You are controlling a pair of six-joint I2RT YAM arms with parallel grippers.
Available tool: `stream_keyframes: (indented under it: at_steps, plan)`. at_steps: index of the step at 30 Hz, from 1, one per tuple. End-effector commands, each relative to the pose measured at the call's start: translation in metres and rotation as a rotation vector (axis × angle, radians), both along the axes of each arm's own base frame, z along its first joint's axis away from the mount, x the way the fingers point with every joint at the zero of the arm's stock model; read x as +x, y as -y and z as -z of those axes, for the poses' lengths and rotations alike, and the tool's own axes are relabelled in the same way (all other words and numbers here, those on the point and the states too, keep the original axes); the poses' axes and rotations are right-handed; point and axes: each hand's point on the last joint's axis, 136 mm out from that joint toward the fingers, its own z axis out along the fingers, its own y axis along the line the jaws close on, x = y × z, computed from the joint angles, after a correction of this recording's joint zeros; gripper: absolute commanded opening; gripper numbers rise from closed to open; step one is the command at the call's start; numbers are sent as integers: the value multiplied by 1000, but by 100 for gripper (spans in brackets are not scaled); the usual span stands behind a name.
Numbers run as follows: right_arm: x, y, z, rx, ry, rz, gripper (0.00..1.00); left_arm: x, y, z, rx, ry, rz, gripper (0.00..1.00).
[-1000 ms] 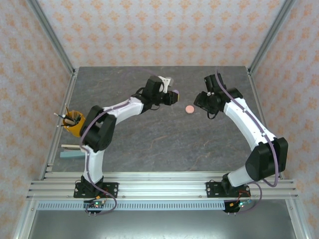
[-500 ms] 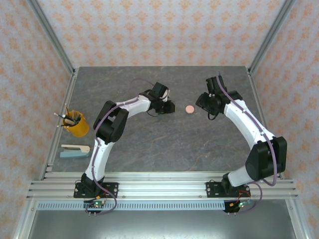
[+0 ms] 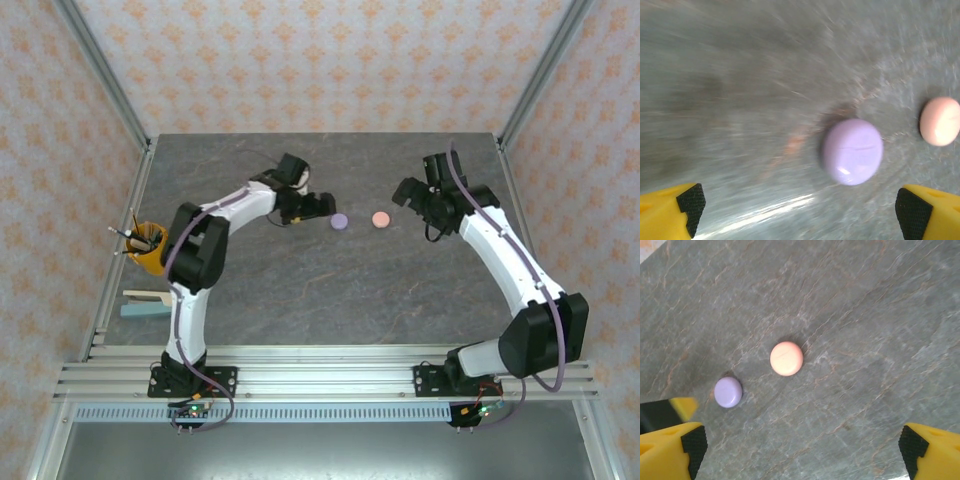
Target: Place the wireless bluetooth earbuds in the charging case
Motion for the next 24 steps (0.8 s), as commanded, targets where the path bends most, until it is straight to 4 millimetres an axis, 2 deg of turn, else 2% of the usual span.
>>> stream_keyframes:
  at_steps: [1, 3, 7, 9, 11, 14, 18, 21, 24]
  plan:
    - [-1, 31, -22, -141, 44, 55, 100, 1, -51, -61, 80, 140, -73, 100]
    - [-1, 50, -25, -254, 68, 93, 100, -2, -78, -93, 152, 264, -108, 100]
    - [0, 92, -26, -475, 188, 220, 100, -16, -121, -143, 328, 543, -160, 100]
    - [1, 108, -24, -564, 258, 278, 100, -29, -146, -155, 442, 657, -197, 100]
    - [0, 122, -15, -621, 252, 312, 100, -41, -167, -157, 555, 713, -226, 100]
    - [-1, 143, 10, -629, 234, 367, 100, -58, -196, -140, 678, 719, -258, 100]
    - [0, 159, 49, -644, 233, 381, 100, -82, -231, -92, 782, 719, -328, 100]
    - [2, 159, 77, -665, 236, 354, 100, -94, -246, -66, 777, 736, -394, 100]
    - [7, 156, 94, -669, 301, 322, 100, -90, -251, -53, 762, 738, -418, 100]
